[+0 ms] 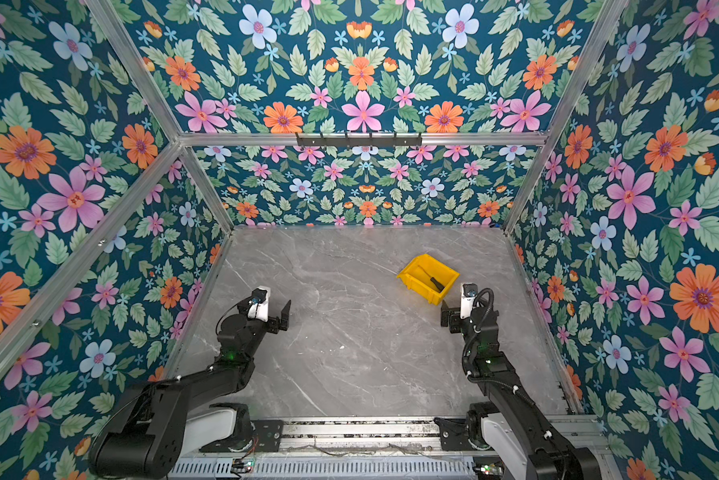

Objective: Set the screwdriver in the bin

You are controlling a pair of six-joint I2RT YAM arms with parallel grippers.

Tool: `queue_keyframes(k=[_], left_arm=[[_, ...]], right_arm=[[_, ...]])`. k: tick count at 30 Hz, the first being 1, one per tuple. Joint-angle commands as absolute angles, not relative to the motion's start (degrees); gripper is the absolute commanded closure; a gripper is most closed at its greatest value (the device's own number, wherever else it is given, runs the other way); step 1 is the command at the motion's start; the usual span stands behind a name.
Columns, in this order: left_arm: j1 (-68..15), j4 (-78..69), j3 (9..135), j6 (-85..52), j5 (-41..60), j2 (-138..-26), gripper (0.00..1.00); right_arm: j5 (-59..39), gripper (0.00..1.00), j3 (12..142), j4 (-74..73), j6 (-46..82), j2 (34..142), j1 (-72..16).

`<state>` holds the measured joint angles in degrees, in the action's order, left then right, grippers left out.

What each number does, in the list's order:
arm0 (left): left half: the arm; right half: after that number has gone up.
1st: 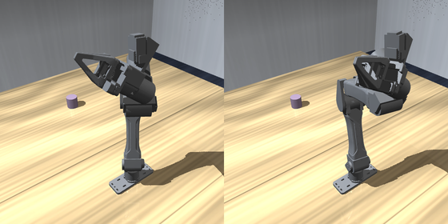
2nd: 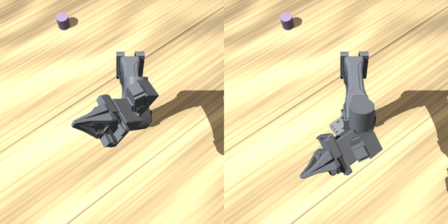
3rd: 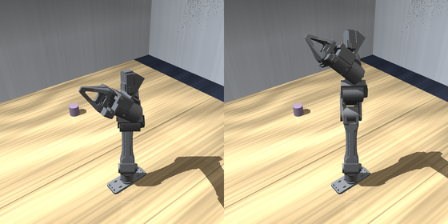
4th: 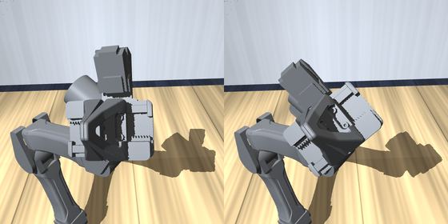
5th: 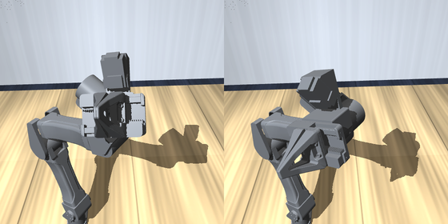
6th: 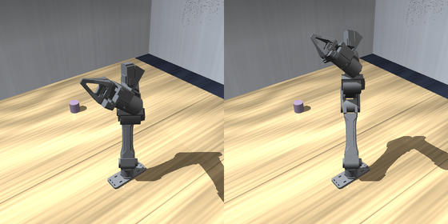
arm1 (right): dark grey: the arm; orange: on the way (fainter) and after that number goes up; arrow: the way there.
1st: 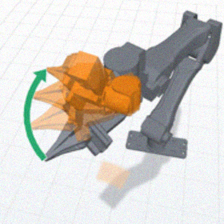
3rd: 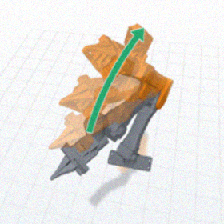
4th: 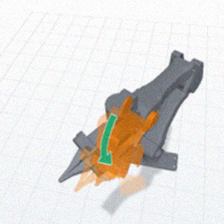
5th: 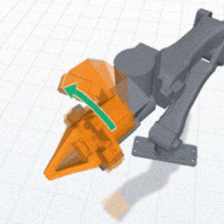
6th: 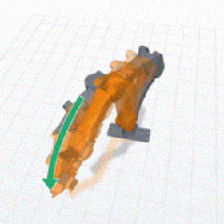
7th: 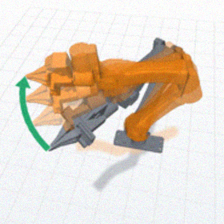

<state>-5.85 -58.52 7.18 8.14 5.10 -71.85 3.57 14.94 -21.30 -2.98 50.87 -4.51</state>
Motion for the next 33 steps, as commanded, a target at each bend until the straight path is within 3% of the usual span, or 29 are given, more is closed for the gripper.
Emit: queue_keyframes(k=[1, 11, 19, 21, 33], left_arm=[[-4.52, -73.47, 5.65, 5.75, -0.02, -76.36, 0.00], [-1.59, -88.95, 8.55, 1.17, -2.74, -94.03, 0.00], [-1.32, -72.50, 16.23, -0.68, -8.41, -92.84, 0.00], [-1.32, -72.96, 15.95, -0.67, -8.60, -92.74, 0.00], [-1.41, -73.04, 15.82, -0.62, -8.93, -92.69, 0.00]], right_arm=[[3.40, 0.01, 14.25, -31.11, -0.53, 54.63, -3.38], [-1.87, 0.01, 15.39, -45.73, 2.53, 71.24, 1.67], [-3.19, 0.01, 14.15, -59.61, 2.54, 83.22, 2.37], [-3.62, 0.01, 16.16, -51.58, 2.27, 81.65, 2.35], [-4.04, 0.01, 17.97, -49.93, 2.54, 82.49, 2.55]])
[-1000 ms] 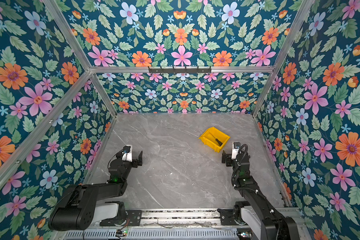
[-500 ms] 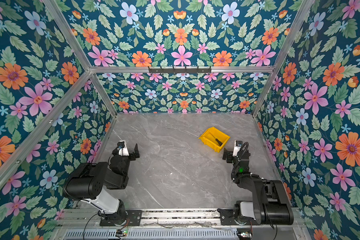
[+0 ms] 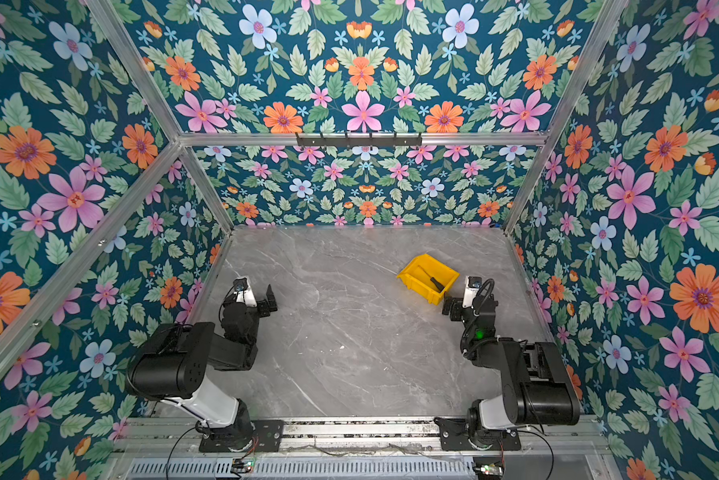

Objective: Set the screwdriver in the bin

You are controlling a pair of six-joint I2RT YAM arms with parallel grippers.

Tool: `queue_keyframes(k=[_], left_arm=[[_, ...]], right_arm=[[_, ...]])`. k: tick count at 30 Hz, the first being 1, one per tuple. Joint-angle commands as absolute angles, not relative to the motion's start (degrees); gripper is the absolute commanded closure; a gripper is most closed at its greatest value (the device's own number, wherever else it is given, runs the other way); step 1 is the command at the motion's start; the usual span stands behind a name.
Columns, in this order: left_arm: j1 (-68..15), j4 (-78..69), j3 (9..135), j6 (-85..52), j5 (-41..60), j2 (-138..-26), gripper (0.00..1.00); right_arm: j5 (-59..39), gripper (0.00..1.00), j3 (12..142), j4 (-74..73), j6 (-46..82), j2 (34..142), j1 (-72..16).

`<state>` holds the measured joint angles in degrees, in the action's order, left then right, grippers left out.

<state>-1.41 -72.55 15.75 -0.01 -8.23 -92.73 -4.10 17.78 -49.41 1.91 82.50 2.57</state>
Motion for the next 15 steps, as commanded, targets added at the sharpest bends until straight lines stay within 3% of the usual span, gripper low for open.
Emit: queue_keyframes(k=[1, 15], left_arm=[[-1.41, -73.10, 15.82, -0.64, -8.90, -92.71, 0.00], [-1.40, -72.86, 15.93, -0.65, -8.85, -92.69, 0.00]], right_arm=[[-4.13, 0.01, 18.04, -49.59, 2.54, 82.31, 2.54], [-3.87, 0.01, 18.04, -49.75, 2.34, 82.37, 2.55]])
